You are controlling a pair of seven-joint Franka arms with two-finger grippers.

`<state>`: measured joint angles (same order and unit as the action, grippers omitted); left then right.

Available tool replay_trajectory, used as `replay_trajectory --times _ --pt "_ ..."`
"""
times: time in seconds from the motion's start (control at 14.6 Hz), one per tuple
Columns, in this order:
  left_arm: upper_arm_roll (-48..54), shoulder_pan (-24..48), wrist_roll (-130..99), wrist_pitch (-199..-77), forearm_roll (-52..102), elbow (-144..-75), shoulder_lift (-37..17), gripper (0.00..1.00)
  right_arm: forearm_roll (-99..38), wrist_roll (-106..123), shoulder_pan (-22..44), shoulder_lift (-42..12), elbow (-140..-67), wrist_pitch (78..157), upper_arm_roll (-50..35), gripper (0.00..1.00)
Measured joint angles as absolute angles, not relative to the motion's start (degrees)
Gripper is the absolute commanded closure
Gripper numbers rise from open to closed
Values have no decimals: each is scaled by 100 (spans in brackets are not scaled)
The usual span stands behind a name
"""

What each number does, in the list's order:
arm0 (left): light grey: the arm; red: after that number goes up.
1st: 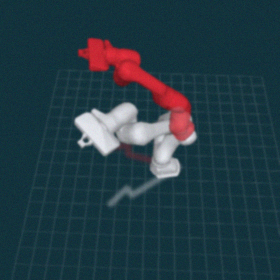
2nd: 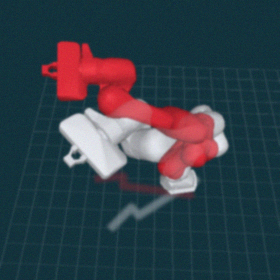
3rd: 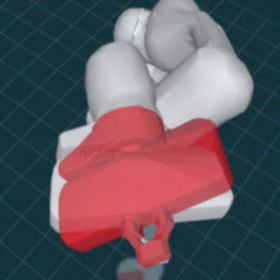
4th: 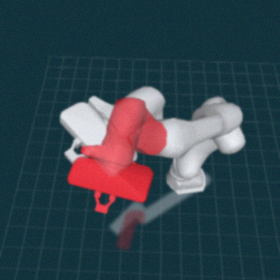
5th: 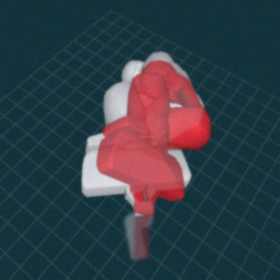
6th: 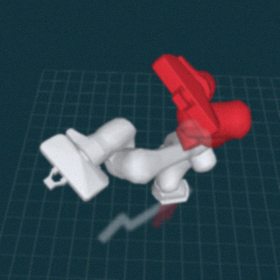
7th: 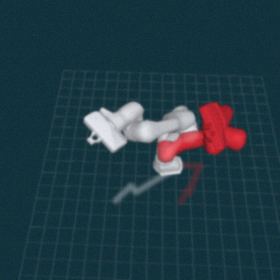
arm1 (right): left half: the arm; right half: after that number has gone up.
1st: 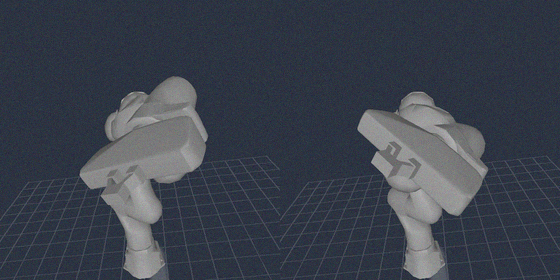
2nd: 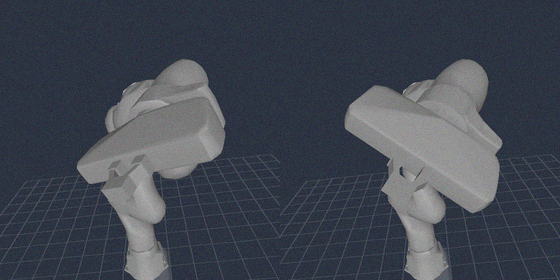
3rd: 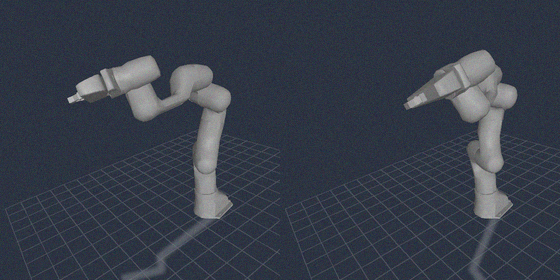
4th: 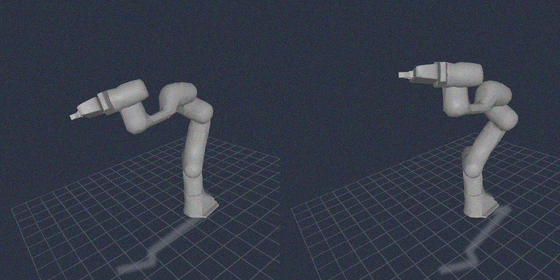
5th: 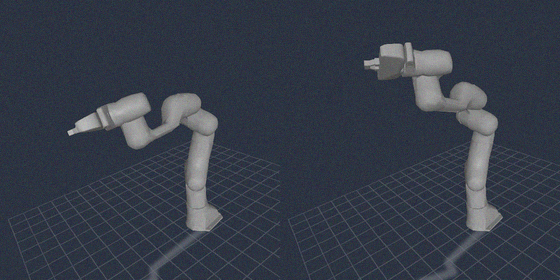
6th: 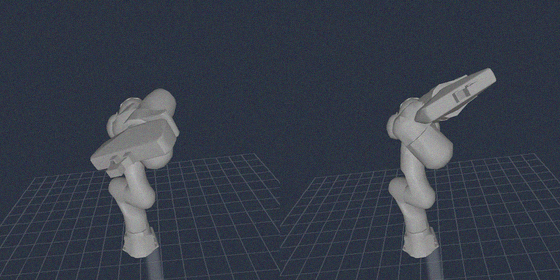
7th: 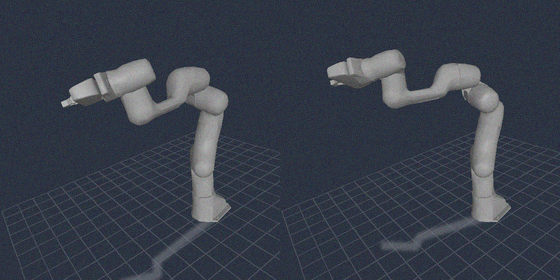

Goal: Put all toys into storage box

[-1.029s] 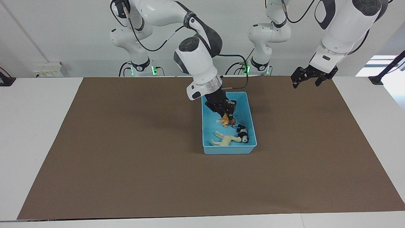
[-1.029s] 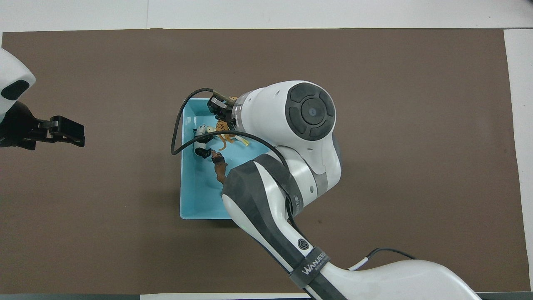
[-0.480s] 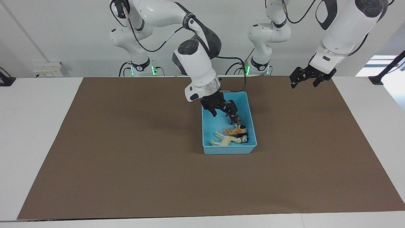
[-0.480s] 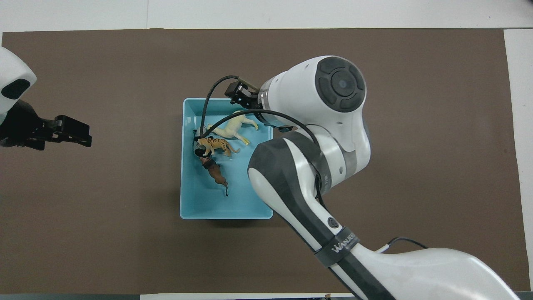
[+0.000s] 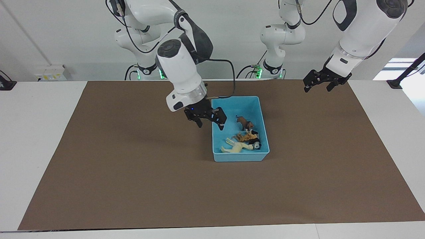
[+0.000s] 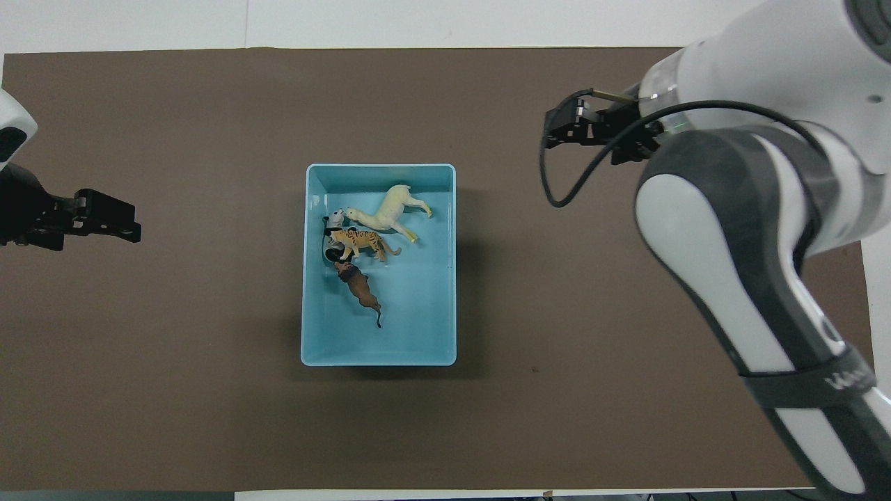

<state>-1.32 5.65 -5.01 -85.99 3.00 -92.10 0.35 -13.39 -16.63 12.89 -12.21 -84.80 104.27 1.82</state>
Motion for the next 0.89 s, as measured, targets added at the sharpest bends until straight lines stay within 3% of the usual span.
replay_trajectory --times 0.48,0.89 --pt "-127 567 -488 -8612 299 -9179 32 0 -245 -35 92 -156 -8467 8740 185 0" --pt "-97 577 -483 -8613 300 -9174 32 0 -33 403 -196 118 -8952 8720 180 0"
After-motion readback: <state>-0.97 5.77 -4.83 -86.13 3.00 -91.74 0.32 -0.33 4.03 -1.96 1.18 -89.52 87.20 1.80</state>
